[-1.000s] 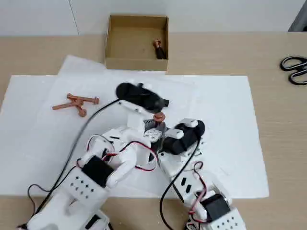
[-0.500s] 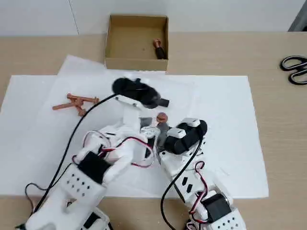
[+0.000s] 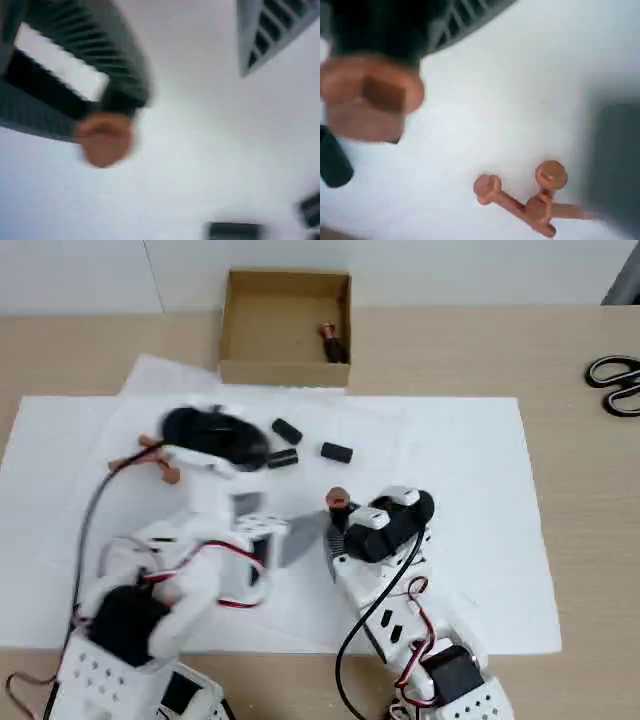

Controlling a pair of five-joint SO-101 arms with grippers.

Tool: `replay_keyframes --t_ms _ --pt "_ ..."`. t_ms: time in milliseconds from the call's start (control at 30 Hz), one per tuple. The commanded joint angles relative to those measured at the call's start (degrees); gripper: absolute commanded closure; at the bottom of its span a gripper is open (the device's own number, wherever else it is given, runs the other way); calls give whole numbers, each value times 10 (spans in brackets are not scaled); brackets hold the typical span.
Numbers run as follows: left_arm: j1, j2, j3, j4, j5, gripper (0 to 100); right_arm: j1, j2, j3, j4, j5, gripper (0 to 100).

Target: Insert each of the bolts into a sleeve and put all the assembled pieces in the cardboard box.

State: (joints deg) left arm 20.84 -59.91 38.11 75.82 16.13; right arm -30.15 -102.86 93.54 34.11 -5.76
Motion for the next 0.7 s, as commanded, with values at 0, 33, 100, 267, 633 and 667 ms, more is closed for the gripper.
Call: replay_keyframes --t_ms 0,33,100,267,633,667 --pt "-120 -22 -22 15 -128 717 53 -10 -30 -7 -1 995" --pt "-162 -26 -16 15 -183 717 70 -10 -43 0 -2 995" --pt "-231 -31 -12 14 -256 718 92 -7 -80 18 -3 995" --pt "-389 -31 -3 47 -264 718 98 73 -143 -33 -26 995" --pt "-467 -32 -3 91 -272 719 147 617 -396 -381 -26 995" --pt "-467 -32 -3 91 -272 719 147 675 -439 -393 -26 995"
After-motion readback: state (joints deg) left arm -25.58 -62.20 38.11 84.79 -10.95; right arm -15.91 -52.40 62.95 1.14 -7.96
